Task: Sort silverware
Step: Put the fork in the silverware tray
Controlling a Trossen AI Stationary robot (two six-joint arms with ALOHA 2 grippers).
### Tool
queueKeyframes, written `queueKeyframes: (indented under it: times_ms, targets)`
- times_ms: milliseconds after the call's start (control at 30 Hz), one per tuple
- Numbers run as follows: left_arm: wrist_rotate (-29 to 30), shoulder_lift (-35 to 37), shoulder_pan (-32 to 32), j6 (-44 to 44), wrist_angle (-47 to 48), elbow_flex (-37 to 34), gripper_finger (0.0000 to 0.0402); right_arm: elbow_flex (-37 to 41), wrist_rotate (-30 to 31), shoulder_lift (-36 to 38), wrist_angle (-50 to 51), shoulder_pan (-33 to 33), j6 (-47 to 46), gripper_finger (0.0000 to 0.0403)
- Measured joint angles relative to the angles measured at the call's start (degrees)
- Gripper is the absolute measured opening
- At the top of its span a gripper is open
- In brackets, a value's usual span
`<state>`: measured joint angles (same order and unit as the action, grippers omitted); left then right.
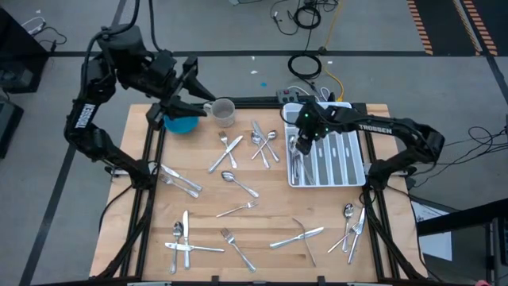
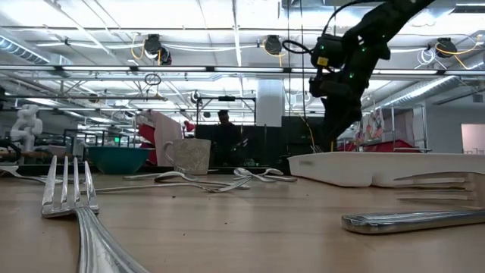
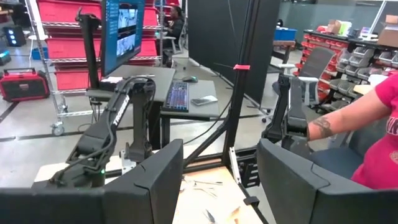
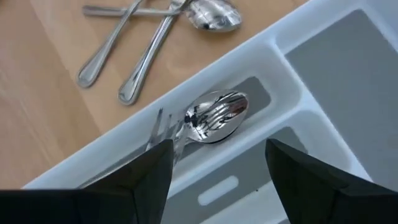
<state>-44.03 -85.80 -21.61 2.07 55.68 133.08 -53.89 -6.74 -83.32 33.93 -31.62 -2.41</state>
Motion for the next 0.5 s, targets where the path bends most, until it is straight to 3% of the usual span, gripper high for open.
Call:
queueKeyframes:
  times_ms: [133,500]
  targets:
    - [0.0,0.0,0.0,0.2,1.2,0.0,0.0205,0.0,-3.9,-2.4,-0.1,0.0,1.8,0.0249]
    - [0.8,0.0,0.0,1.7,4.4,0.0,0.0205,0.0,-5.7,-4.7,-6.0,0.2,5.6,0.0235]
